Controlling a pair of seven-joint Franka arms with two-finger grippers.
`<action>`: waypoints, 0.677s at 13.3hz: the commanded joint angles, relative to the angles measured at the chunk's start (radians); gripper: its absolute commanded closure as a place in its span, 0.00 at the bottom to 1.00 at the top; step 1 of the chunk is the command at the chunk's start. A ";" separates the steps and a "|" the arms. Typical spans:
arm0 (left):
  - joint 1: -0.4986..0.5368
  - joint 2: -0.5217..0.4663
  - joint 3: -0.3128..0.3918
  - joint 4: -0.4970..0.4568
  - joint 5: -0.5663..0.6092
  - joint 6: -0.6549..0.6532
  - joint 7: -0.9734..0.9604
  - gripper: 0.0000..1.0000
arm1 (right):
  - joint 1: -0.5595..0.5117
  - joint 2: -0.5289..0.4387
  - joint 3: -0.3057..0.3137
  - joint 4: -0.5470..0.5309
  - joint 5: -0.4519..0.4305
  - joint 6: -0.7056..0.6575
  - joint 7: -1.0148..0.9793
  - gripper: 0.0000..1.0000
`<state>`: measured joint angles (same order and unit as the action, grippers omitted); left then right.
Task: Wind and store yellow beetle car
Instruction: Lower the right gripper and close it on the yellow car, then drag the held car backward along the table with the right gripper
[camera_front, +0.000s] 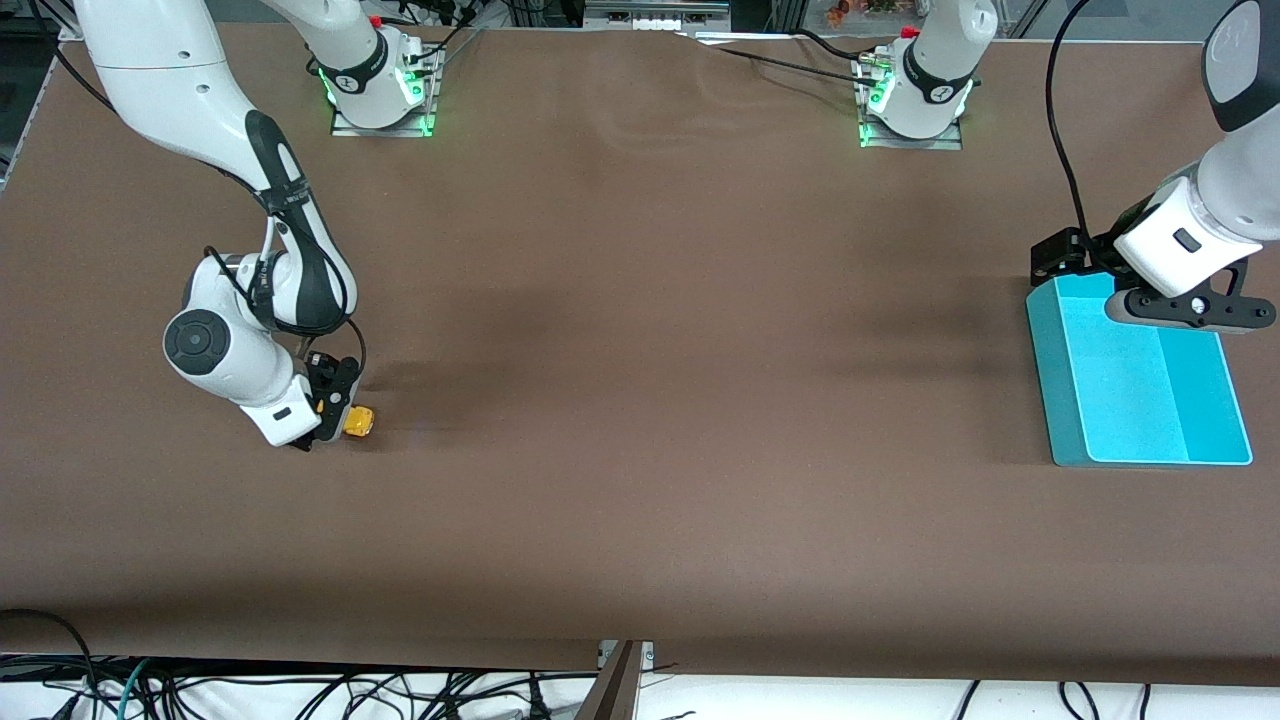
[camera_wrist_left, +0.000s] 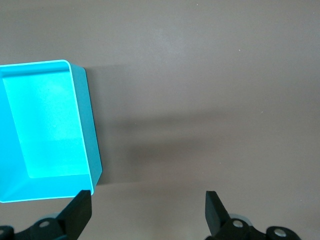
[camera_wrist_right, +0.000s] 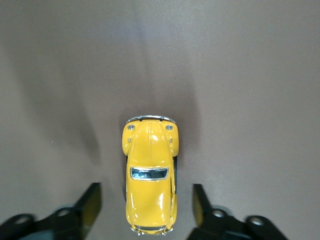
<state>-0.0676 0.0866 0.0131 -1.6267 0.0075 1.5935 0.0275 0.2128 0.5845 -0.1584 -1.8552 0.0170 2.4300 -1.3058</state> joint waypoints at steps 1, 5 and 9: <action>0.005 0.009 -0.001 0.022 -0.003 -0.020 0.012 0.00 | -0.009 -0.029 0.007 -0.033 0.017 0.012 -0.026 0.47; 0.005 0.009 -0.001 0.022 -0.003 -0.020 0.012 0.00 | -0.009 -0.029 0.007 -0.033 0.017 0.012 -0.029 0.51; 0.005 0.009 -0.001 0.022 -0.003 -0.020 0.012 0.00 | -0.012 -0.023 0.007 -0.033 0.047 0.023 -0.110 0.56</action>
<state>-0.0675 0.0867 0.0131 -1.6267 0.0075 1.5918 0.0275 0.2111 0.5845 -0.1584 -1.8562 0.0273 2.4308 -1.3523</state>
